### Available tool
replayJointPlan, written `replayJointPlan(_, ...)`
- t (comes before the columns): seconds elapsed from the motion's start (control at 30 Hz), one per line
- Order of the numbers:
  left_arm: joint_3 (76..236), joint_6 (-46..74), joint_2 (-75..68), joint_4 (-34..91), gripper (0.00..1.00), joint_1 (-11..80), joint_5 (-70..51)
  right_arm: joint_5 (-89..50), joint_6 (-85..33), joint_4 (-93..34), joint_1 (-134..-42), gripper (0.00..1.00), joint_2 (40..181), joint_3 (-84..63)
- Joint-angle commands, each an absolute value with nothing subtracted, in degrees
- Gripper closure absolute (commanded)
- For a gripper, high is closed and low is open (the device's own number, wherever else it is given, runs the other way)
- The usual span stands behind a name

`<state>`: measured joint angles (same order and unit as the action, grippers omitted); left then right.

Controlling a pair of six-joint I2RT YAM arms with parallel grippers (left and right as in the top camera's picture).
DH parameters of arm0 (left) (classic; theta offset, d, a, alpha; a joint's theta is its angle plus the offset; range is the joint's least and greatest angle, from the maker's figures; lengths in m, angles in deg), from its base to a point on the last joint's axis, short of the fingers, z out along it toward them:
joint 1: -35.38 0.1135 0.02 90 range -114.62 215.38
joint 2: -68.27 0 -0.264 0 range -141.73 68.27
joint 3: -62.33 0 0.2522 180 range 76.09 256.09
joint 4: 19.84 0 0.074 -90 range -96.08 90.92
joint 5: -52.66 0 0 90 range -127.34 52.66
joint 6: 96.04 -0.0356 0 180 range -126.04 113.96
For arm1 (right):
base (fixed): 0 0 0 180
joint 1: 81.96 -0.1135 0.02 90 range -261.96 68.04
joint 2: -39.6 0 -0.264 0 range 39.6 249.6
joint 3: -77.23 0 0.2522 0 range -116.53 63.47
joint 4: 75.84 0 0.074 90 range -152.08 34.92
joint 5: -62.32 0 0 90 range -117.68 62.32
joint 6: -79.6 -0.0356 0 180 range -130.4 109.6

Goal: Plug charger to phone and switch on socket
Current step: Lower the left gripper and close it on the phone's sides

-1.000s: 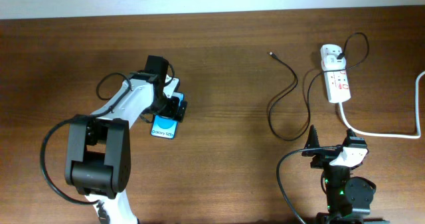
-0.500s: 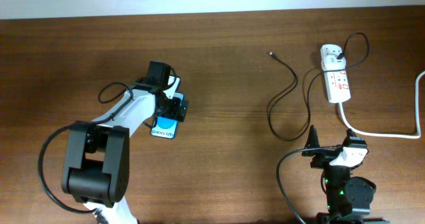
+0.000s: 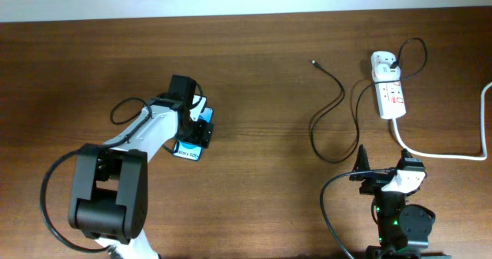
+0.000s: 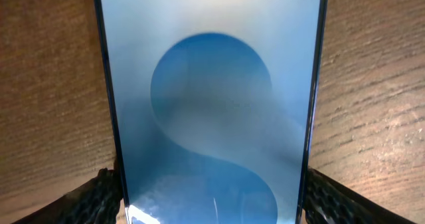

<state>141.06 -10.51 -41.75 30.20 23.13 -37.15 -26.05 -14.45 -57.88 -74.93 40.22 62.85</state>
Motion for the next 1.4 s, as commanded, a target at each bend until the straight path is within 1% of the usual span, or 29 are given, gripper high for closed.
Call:
replayJointPlan(0.0, 134.1, -8.2, -49.5, 33.9, 0.13, 23.4, -32.4, -25.3, -14.3, -57.7, -75.2, 0.02, 39.8, 63.2)
replayJointPlan(0.13, 134.1, -8.2, -49.5, 33.5, 0.17, 23.4, -32.4, -25.3, -14.3, -57.7, -75.2, 0.02, 39.8, 63.2)
replayJointPlan(0.2, 134.1, -8.2, -49.5, 32.4, 0.14, 23.4, -32.4, -25.3, -14.3, -57.7, -75.2, 0.02, 39.8, 63.2)
replayJointPlan(0.23, 134.1, -8.2, -49.5, 31.6, 0.09, 23.4, -32.4, -25.3, -14.3, -57.7, -75.2, 0.02, 39.8, 63.2)
replayJointPlan(0.33, 134.1, -8.2, -49.5, 29.9, 0.02, 23.4, -32.4, -25.3, -14.3, -57.7, -75.2, 0.02, 39.8, 63.2)
replayJointPlan(0.5, 134.1, -8.2, -49.5, 27.6, 0.0, 23.4, -32.4, -25.3, -14.3, -57.7, -75.2, 0.02, 39.8, 63.2)
replayJointPlan(0.6, 134.1, -8.3, -49.5, 26.5, 0.04, 23.4, -32.5, -25.3, -14.3, -57.7, -75.2, 0.02, 39.8, 63.2)
replayJointPlan(0.7, 134.1, -8.5, -49.5, 25.5, 0.01, 23.4, -32.7, -25.3, -14.3, -57.7, -75.2, 0.02, 39.8, 63.2)
replayJointPlan(0.87, 133.5, -10.0, -49.5, 23.9, 0.01, 23.4, -33.7, -25.3, -14.3, -57.7, -75.2, 0.01, 39.8, 63.2)
replayJointPlan(0.97, 130.6, -10.4, -49.5, 20.0, 0.01, 23.4, -35.7, -25.3, -14.3, -57.7, -75.2, 0.02, 39.8, 63.2)
replayJointPlan(1.1, 130.3, -10.9, -49.5, 19.9, 0.0, 23.4, -36.3, -25.3, -14.3, -57.7, -75.2, 0.02, 39.8, 63.2)
replayJointPlan(1.17, 130.3, -10.9, -49.5, 20.9, 0.02, 23.4, -36.6, -25.3, -14.3, -57.7, -75.2, 0.02, 39.8, 63.2)
replayJointPlan(1.2, 130.3, -10.9, -49.5, 22.3, 0.03, 23.4, -39.1, -25.3, -14.3, -57.7, -75.2, 0.02, 39.8, 63.2)
replayJointPlan(1.23, 130.3, -10.9, -49.5, 23.4, 0.07, 23.4, -40.9, -25.3, -14.3, -57.7, -75.2, 0.02, 39.8, 63.2)
replayJointPlan(1.27, 130.3, -10.9, -49.5, 23.9, 0.1, 23.4, -40.8, -25.3, -14.3, -57.7, -75.2, 0.02, 39.8, 63.2)
replayJointPlan(1.37, 130.3, -10.9, -49.5, 25.1, 0.12, 23.4, -40.8, -25.3, -14.3, -57.7, -75.2, 0.02, 39.8, 63.2)
